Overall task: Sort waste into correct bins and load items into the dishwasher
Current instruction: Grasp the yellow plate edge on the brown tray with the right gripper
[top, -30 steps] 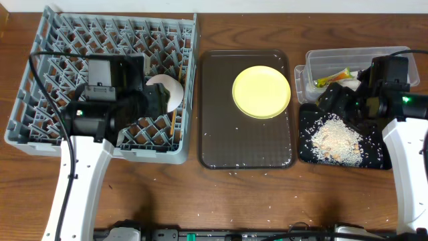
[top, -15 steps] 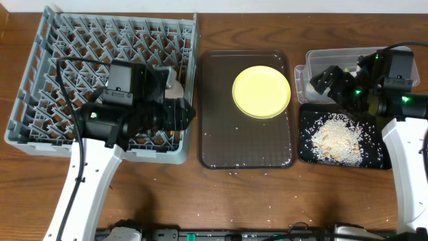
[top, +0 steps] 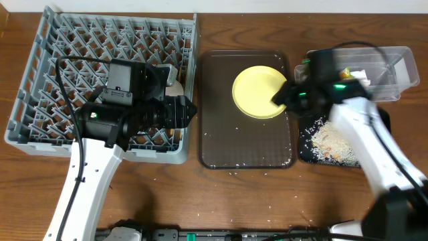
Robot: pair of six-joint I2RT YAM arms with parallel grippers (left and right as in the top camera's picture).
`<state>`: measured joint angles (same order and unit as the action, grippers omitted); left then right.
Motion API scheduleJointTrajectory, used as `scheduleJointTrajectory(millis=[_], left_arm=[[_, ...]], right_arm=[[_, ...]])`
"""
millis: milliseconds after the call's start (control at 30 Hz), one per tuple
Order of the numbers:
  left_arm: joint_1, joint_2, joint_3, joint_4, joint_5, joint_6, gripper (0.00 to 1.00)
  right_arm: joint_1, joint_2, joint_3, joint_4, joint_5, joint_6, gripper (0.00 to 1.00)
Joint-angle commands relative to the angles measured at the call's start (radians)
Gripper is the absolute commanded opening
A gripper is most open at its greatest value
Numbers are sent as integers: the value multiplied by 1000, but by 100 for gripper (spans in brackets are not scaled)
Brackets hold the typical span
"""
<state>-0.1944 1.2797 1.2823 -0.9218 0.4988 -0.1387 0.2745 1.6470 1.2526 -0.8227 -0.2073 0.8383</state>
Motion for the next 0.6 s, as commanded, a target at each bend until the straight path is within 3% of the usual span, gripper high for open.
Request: scheduleJointTrajectory(millis=[0,100,300,400,533,567], left_arm=[[-2,-8,-2,-12,14,-9,65],[-2,-8,-2,-19,13,-9,65],[-2,-8,-2,-18,6,-9,65],[-2,-7,-2,-10,-6,-9,65],[-2,-7,-2,-8,-20,-9,65],[-2,-7,-2,-7,-20,-9,65]], right_arm=[[50,90,-7,29,167,207,56],[55,172,-7,71,173,241,59],[44,303,-7,118,187,291,52],[45,351,-7,131,143,294,38],[45,355,-7,122,137,266,1],[43,352,-7,123,123,251,1]])
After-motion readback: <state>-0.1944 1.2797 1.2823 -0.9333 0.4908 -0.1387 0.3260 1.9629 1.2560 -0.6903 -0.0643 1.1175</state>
